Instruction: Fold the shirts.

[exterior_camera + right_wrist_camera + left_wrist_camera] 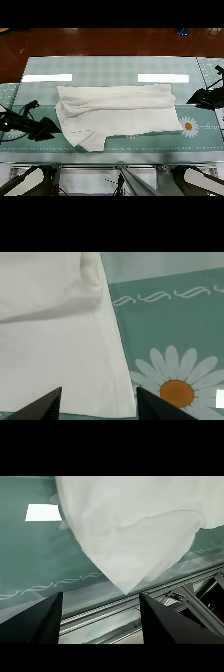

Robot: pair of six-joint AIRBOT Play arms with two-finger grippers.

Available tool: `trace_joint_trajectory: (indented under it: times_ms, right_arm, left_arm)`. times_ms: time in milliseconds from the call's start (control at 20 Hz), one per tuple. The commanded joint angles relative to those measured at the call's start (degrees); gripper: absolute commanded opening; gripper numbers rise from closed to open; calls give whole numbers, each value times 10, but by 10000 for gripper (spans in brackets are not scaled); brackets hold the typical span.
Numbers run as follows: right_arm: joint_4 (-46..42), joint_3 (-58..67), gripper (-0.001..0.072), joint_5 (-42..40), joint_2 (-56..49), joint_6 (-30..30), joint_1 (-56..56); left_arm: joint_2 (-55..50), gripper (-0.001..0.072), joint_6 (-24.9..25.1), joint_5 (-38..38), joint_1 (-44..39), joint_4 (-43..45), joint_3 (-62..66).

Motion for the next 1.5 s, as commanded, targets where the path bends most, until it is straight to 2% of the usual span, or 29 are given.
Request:
trace_joint_trajectory:
  times_ms: [0, 100, 250, 400, 450, 500, 550, 650, 750, 800, 950, 1000, 1100, 1250, 1350, 1450]
  right_arm:
    - [20, -17, 533, -20, 8, -9, -3]
    - [20, -17, 532, -20, 8, -9, -3]
    - [20, -17, 532, -20, 8, -3, -3]
    - [20, -17, 533, -20, 8, 2, -3]
    - [20, -17, 533, -20, 8, 3, -3]
    - [20, -17, 533, -20, 8, 5, -4]
    - [19, -17, 533, -20, 8, 6, -4]
    - [8, -17, 533, -7, 8, 0, -4]
    - [-58, -29, 533, 5, 14, -10, -4]
    - [-75, -54, 533, -16, 28, -7, -12]
    - [-50, -158, 546, -74, 66, -7, -64]
    - [-31, -188, 586, -80, 68, -18, -79]
    - [33, -237, 598, -97, 67, -47, -105]
    - [66, -277, 588, -147, 67, -48, -107]
    - [111, -296, 528, -164, 67, -55, -107]
    - [115, -310, 528, -167, 67, -61, -107]
  left_arm:
    - [-7, 581, 7, 71, -34, -7, -62]
    - [-16, 576, 8, 98, -59, -36, -66]
    - [-26, 458, 21, 125, -96, -95, -66]
    - [-39, 456, 20, 130, -137, -106, -66]
    - [-42, 392, 20, 125, -146, -106, -66]
    - [-42, 124, 22, 119, -148, -106, -65]
    - [-41, 21, 28, 111, -147, -106, -65]
    - [-41, 20, 42, 88, -135, -106, -65]
    - [-40, 20, 51, 68, -113, -106, -65]
    - [-38, 20, 51, 64, -99, -106, -65]
    - [-35, 20, 50, 64, -76, -107, -65]
    - [-35, 21, 52, 64, -76, -106, -65]
    - [-35, 21, 61, 64, -76, -107, -65]
    - [-35, 20, 61, 64, -76, -107, -65]
    - [-35, 20, 66, 64, -76, -107, -65]
    - [-35, 21, 66, 64, -76, -107, -65]
